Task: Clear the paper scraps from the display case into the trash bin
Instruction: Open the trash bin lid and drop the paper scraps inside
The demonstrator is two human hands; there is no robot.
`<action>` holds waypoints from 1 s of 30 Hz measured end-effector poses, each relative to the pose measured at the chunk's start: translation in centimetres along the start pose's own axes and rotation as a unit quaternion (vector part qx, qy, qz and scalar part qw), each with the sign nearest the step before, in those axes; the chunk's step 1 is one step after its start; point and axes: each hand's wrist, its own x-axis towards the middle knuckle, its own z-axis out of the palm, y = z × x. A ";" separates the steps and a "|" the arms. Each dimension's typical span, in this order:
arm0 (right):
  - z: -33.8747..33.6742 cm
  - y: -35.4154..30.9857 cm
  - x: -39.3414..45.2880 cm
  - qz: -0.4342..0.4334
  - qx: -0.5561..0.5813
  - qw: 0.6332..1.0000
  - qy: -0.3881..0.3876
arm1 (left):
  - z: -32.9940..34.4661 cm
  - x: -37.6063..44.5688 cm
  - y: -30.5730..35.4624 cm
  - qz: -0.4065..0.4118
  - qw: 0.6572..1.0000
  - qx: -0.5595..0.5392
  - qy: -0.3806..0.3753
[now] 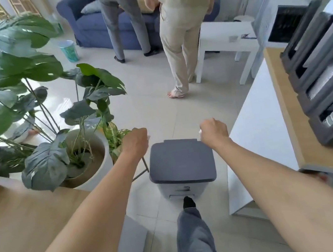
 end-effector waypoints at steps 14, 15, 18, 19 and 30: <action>4.2 0.9 2.3 0.024 -0.016 0.999 -0.033 | 4.5 3.6 0.1 -0.001 0.999 0.010 -0.044; 4.3 1.1 2.4 0.027 -0.021 0.999 -0.032 | 4.6 3.8 0.2 -0.004 0.999 0.012 -0.044; 4.4 1.6 2.9 0.041 -0.022 0.998 -0.032 | 4.7 4.5 -0.1 -0.006 0.999 0.015 -0.043; 4.4 1.7 3.1 0.044 -0.019 0.998 -0.033 | 4.8 4.7 -0.3 -0.005 0.999 0.013 -0.042; 10.0 1.0 6.9 0.062 0.026 0.996 -0.062 | 10.5 8.1 0.3 -0.024 0.997 -0.030 -0.065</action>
